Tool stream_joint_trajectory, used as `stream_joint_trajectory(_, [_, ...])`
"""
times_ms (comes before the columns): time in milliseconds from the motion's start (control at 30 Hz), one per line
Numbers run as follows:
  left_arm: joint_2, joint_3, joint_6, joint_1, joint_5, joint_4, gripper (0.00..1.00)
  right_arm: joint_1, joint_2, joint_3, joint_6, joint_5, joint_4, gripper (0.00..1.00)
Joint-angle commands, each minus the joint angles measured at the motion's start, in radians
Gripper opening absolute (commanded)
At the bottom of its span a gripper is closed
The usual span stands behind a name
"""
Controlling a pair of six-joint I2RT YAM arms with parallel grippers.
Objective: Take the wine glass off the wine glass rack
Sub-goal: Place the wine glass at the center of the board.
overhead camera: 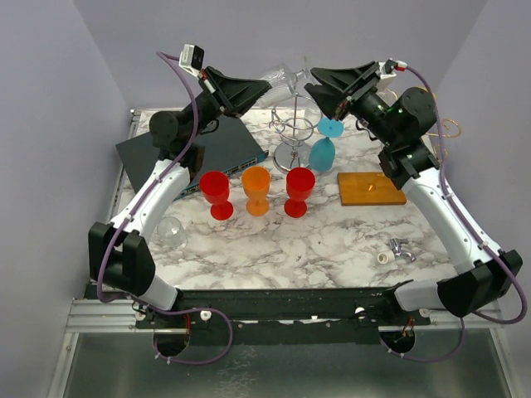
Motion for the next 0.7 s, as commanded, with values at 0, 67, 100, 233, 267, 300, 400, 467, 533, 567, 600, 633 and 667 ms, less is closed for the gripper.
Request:
stream_joint_trajectory(0, [-0.130, 0.013, 0.171, -0.010, 0.035, -0.243, 0.00, 0.015, -0.068, 0.115, -0.344, 0.068, -0.334, 0.65])
stream_joint_trajectory(67, [-0.182, 0.041, 0.292, -0.009, 0.041, -0.462, 0.00, 0.013, -0.091, 0.171, -0.444, 0.128, -0.443, 0.76])
stream_joint_trajectory(100, [-0.211, 0.061, 0.372, -0.009, 0.031, -0.621, 0.00, 0.013, -0.105, 0.191, -0.486, 0.157, -0.488, 0.79])
stream_joint_trajectory(233, [-0.262, 0.170, 0.630, -0.010, -0.037, -1.197, 0.00, 0.015, -0.160, 0.255, -0.660, 0.287, -0.627, 0.89])
stream_joint_trajectory(267, [-0.271, 0.179, 0.677, -0.010, -0.047, -1.294, 0.00, 0.015, -0.169, 0.269, -0.703, 0.315, -0.651, 0.92])
stream_joint_trajectory(300, [-0.285, 0.182, 0.712, -0.011, -0.062, -1.362, 0.00, 0.014, -0.180, 0.280, -0.736, 0.338, -0.673, 0.99])
stream_joint_trajectory(400, [-0.320, 0.180, 0.808, -0.015, -0.080, -1.548, 0.00, 0.015, -0.194, 0.308, -0.837, 0.382, -0.728, 1.00])
stream_joint_trajectory(467, [-0.340, 0.180, 0.869, -0.028, -0.111, -1.654, 0.00, 0.015, -0.198, 0.325, -0.890, 0.416, -0.758, 1.00])
stream_joint_trajectory(533, [-0.356, 0.179, 0.915, -0.044, -0.143, -1.743, 0.00, 0.013, -0.195, 0.347, -0.946, 0.428, -0.787, 1.00])
stream_joint_trajectory(567, [-0.363, 0.177, 0.934, -0.054, -0.155, -1.784, 0.00, 0.014, -0.190, 0.360, -0.969, 0.436, -0.805, 1.00])
stream_joint_trajectory(600, [-0.370, 0.178, 0.951, -0.069, -0.180, -1.822, 0.00, 0.015, -0.183, 0.374, -0.987, 0.440, -0.823, 1.00])
stream_joint_trajectory(633, [-0.373, 0.183, 0.971, -0.087, -0.208, -1.866, 0.00, 0.014, -0.175, 0.384, -1.007, 0.441, -0.834, 1.00])
stream_joint_trajectory(667, [-0.371, 0.193, 0.986, -0.113, -0.251, -1.906, 0.00, 0.014, -0.167, 0.395, -1.021, 0.438, -0.846, 1.00])
